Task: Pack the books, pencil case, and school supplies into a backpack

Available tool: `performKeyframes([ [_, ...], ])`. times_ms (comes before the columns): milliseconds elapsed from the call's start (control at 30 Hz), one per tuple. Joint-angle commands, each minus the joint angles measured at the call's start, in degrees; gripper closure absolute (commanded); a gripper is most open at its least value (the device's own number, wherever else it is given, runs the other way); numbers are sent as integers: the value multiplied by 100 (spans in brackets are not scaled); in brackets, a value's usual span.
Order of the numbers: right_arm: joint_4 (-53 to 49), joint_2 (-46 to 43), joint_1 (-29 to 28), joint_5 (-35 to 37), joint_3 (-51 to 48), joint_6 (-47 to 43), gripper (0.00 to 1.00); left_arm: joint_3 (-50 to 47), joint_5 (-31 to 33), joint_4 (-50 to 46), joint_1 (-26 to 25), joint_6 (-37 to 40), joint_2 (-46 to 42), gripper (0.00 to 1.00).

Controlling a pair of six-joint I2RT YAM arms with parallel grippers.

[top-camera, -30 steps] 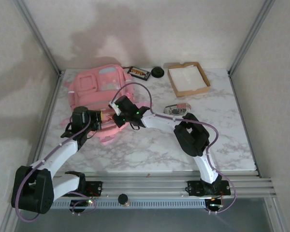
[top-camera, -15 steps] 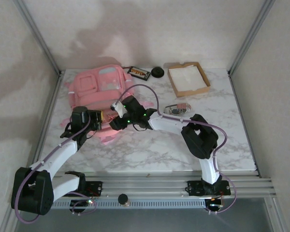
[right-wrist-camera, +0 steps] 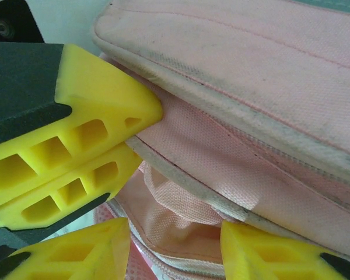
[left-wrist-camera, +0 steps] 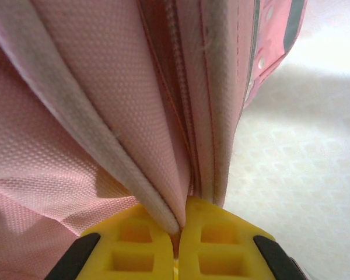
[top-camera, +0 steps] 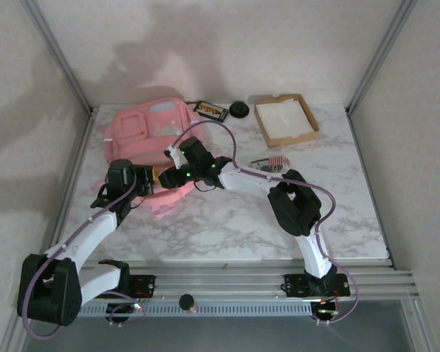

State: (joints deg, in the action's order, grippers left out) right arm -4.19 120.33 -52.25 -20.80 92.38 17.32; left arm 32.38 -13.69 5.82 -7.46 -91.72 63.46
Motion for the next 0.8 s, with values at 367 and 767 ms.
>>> performKeyframes([
  [367, -645, 84, -108, 1782, 561, -482, 46, 341, -358, 265, -62, -10, -180, 100],
  [767, -961, 415, -156, 1833, 872, -296, 47, 348, -373, 300, -71, -8, -150, 100],
])
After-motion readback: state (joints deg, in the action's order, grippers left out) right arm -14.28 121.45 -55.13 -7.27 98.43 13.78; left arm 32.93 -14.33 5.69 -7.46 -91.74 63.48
